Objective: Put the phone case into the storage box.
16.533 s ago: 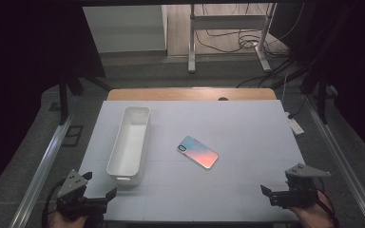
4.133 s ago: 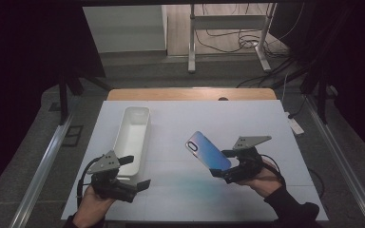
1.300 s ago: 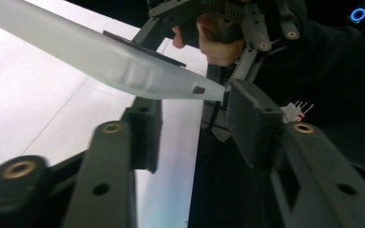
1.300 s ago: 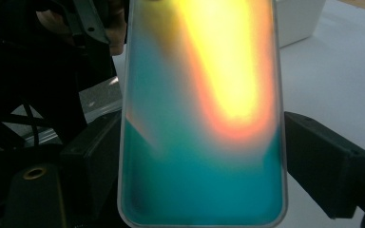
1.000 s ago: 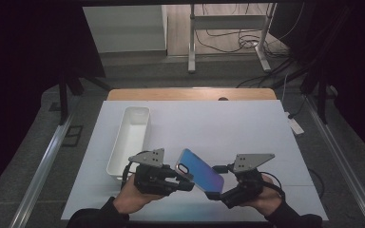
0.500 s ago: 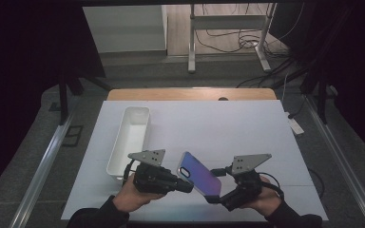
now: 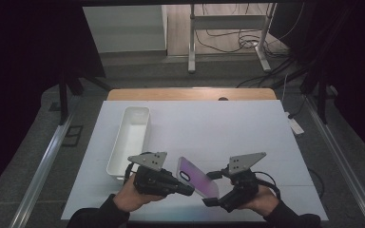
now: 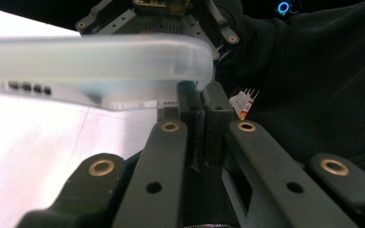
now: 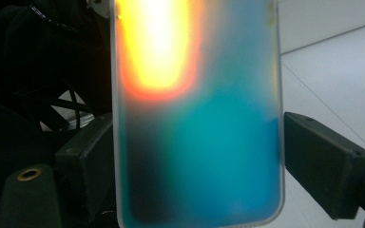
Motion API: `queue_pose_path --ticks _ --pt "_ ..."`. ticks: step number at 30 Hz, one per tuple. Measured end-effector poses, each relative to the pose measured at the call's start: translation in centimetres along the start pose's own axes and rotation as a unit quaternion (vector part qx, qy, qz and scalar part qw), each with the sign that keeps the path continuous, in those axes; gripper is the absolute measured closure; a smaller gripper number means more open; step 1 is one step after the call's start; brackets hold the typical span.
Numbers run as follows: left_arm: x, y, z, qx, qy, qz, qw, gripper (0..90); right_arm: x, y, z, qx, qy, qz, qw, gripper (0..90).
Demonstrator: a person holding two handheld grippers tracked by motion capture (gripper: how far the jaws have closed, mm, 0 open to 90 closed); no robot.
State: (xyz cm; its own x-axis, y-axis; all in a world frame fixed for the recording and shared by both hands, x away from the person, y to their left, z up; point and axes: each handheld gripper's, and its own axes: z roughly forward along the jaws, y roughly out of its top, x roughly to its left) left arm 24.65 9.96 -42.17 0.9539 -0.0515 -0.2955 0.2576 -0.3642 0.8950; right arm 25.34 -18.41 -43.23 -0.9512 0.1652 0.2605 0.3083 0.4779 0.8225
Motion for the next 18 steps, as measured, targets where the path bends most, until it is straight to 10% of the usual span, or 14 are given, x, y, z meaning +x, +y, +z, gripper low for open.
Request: queue_pose_path --ticks 18 --pt "0.15 0.19 0.25 0.03 0.037 -0.011 0.9988 88.3 -0.16 -0.13 0.66 0.031 -0.049 0.004 0.9983 15.2"
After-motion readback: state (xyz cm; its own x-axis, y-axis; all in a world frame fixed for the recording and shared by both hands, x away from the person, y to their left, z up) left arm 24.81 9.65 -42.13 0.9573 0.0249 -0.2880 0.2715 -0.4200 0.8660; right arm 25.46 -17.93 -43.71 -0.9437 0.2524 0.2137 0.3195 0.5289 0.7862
